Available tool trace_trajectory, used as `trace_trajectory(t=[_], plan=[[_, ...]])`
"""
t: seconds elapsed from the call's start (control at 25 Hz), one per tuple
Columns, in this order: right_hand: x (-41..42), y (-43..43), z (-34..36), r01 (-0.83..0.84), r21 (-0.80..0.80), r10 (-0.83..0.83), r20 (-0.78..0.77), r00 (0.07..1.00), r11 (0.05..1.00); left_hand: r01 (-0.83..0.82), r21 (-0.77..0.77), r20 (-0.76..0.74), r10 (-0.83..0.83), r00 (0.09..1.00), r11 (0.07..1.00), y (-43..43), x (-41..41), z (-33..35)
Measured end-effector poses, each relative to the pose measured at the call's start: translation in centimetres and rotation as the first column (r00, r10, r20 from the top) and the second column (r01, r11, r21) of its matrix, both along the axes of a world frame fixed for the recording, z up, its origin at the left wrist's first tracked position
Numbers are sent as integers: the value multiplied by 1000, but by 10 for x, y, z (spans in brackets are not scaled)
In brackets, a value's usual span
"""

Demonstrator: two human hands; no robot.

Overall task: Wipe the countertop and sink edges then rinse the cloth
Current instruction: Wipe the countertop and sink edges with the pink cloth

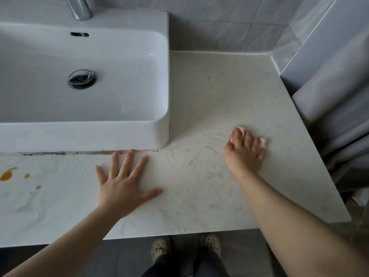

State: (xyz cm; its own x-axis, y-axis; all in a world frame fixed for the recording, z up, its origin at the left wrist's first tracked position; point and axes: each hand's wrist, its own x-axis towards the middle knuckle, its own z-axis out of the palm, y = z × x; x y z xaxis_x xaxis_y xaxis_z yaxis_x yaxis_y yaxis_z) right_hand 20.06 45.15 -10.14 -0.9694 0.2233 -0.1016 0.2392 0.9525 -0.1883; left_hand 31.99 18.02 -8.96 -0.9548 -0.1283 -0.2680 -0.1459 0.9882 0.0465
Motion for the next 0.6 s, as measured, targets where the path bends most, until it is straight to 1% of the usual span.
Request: trace_trajectory(t=[0.04,0.08,0.12,0.2,0.24,0.28,0.32,0.36,0.4,0.44,0.48,0.52,0.6], plan=[[-3,-24,0,-47,-25,47,2,999,999,-8,12,7,8,1000,1000,-1,1,-2],[3,-50,-1,-173,-26,173,-15,985,984,-7,18,16,7,1000,1000,-2,1,-3],[18,-73,-3,-336,-23,334,-56,941,942,-9,26,18,9,1000,1000,-2,1,-3],[55,-88,-2,-616,-10,611,-118,783,788,-7,42,7,7,1000,999,-2,1,-4],[68,-79,-4,-708,19,705,-116,700,706,-3,41,11,3,1000,999,-1,1,-4],[68,-64,-4,-740,45,741,-66,668,671,-1,39,17,0,1000,999,-2,0,-4],[56,-47,-7,-713,66,716,-41,697,698,6,38,22,-7,1000,999,-3,0,-4],[37,-33,-9,-613,68,617,-62,785,787,17,37,29,-18,999,999,-3,0,-4],[15,-26,-5,-453,56,456,-66,888,890,21,42,36,-22,999,999,-4,1,-4],[-6,-28,-2,-279,26,280,-28,960,960,16,53,35,-17,999,998,-4,1,-4],[-24,-39,0,-180,-21,180,15,983,983,8,61,33,-10,999,998,-4,0,-4],[-31,-59,-1,-186,-56,188,43,981,981,8,61,35,-10,999,998,-3,0,-3],[-15,-103,-2,-356,-76,357,-7,934,931,22,47,59,-24,998,999,-4,-1,-2]])
